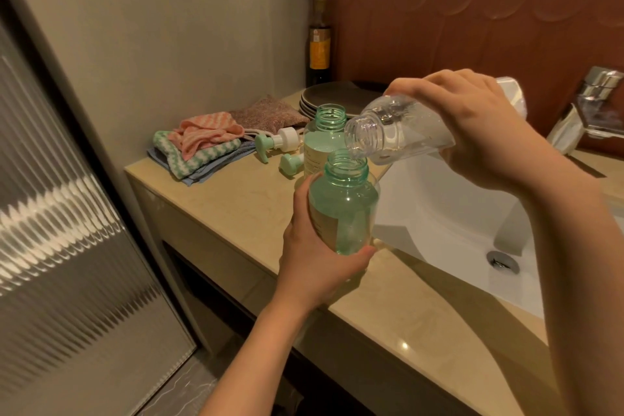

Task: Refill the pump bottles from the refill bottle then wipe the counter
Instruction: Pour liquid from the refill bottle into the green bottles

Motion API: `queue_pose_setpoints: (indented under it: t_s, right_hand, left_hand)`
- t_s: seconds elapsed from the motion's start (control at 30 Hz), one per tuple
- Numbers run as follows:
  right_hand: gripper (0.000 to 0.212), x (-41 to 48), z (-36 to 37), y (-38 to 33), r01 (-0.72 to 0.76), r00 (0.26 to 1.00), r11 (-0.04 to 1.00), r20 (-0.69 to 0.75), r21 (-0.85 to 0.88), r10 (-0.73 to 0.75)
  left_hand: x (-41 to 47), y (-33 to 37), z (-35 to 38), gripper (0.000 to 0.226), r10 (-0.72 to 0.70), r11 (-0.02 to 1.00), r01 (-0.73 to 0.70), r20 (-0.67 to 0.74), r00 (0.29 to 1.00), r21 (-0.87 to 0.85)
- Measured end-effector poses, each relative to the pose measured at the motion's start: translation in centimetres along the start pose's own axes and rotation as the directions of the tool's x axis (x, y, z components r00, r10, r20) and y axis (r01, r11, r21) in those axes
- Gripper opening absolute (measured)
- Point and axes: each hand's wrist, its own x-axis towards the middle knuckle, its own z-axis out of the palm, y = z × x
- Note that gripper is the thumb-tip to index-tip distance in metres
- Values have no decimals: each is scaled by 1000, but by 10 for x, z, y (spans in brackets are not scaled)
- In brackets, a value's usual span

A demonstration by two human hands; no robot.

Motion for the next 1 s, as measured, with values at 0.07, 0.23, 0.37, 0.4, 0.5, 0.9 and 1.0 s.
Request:
queue_pose_setpoints:
  t_s: [0.07, 0.23, 0.37, 0.4, 0.5, 0.9, 1.0]
  right_hand:
    - [94, 0, 0, -1, -4, 1000, 1000, 3, 4, 4]
    - [93, -1, 0, -1, 3, 1000, 1000, 2, 11, -3]
    - [93, 0, 0, -1, 8, 1000, 1000, -3, 7, -8]
    - [94, 0, 0, -1, 9, 1000, 1000, -2, 6, -9]
    - [94, 0, 1, 0, 12, 1000, 1000, -4, 4, -12]
    - [94, -1, 1, 0, 11, 1000, 1000, -8, -17, -11]
    - [94, -1, 1, 0, 14, 1000, 1000, -10, -25, -15]
  left_hand:
    - [0, 0, 0, 99, -3, 1000, 3, -2, 1000, 0]
    - [0, -1, 1, 100, -4, 1000, 4, -12, 1000, 7]
    - [-1, 0, 1, 101, -6, 1000, 6, -6, 1000, 4]
    - [-1, 0, 1, 100, -3, 1000, 3, -5, 1000, 4]
    - [-1, 0, 1, 100, -1, 1000, 1, -4, 1000, 0]
    - [-1, 1, 0, 98, -2, 1000, 2, 3, 1000, -23]
    - [-1, 1, 0, 97, -7, 1000, 7, 3, 1000, -30]
